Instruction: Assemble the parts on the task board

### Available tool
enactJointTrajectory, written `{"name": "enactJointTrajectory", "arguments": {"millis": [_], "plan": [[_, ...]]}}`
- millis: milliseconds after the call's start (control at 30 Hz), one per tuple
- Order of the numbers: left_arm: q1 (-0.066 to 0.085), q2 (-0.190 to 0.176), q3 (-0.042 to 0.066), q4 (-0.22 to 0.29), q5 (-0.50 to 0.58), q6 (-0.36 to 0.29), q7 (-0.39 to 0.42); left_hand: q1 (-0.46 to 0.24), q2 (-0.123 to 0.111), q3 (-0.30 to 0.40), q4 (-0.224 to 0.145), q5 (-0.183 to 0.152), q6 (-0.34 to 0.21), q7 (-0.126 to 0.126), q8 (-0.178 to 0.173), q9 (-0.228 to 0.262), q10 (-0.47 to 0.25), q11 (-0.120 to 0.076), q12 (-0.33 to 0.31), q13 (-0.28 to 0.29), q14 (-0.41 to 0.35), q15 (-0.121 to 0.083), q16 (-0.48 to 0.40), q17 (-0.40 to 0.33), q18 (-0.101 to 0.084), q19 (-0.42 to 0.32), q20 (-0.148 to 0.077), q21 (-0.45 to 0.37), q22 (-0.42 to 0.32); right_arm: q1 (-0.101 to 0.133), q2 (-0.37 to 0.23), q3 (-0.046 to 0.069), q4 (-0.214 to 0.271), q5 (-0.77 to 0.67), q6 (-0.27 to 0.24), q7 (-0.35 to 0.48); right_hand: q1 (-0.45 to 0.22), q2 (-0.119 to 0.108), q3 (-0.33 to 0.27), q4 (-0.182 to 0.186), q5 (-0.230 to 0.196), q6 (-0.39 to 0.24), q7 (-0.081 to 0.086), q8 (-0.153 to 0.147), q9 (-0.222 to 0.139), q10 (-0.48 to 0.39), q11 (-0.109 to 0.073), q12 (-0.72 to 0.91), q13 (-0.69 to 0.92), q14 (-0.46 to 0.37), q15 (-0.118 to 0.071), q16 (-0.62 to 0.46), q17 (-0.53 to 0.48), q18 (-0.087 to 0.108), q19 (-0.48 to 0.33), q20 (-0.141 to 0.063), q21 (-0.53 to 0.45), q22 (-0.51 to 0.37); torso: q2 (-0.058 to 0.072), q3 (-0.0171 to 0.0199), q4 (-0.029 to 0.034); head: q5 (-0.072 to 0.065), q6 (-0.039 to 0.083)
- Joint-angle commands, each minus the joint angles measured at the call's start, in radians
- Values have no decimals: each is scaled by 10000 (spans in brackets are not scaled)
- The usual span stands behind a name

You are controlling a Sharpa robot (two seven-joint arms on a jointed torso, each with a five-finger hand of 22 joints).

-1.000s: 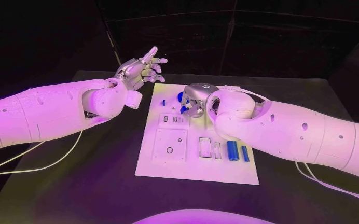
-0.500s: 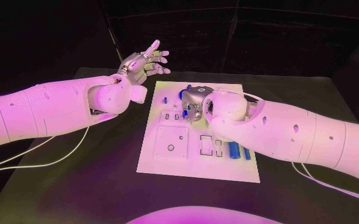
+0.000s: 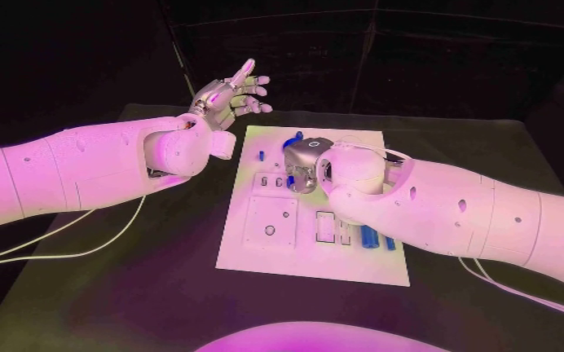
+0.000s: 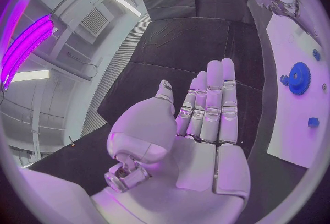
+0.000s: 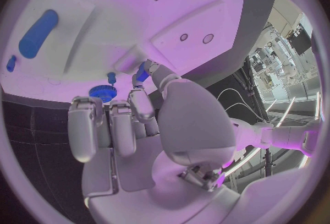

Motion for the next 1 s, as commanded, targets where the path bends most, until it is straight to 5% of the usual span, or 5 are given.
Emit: {"name": "enactJointTrajectory", "arguments": {"millis": [33, 500, 1000], "plan": [[21, 20, 12, -4, 49, -4, 218, 104, -18, -44, 7, 52, -69, 9, 60, -14, 22, 58, -61, -27, -38, 3, -39, -16, 118, 44, 57, -60, -17, 10, 20, -15, 21, -252, 166, -10, -66, -24, -32, 12, 33, 64, -10, -10, 7, -11, -36, -38, -6, 1039, -78, 24, 2628, -78, 514, -46, -22, 1577, -5, -5, -2, 15, -22], [21, 45, 12, -3, 49, 12, 187, 117, -25, -61, -7, 52, -74, 12, 74, -19, 27, 61, -80, -68, -35, 6, -47, -32, 118, 56, 59, -79, -37, 8, 159, -32, -120, -318, 298, -8, -97, -46, -46, 29, 60, 70, -12, -13, 9, -10, -37, -44, -7, 1039, -78, 24, 2628, -77, 511, -46, -26, 1570, -8, -13, 11, 23, -56], [21, 71, 12, -11, 49, 55, 164, 145, -44, -91, -39, 52, -86, 17, 98, -28, 37, 65, -111, -139, -32, 9, -59, -59, 117, 77, 62, -112, -73, 0, 275, -205, -360, -320, 202, 152, -163, -104, -80, 62, 59, 38, -4, -44, 2, -17, -33, -62, -15, 1039, -77, 24, 2628, -71, 497, -46, -39, 1543, -9, -6, -2, 27, -91]]}}
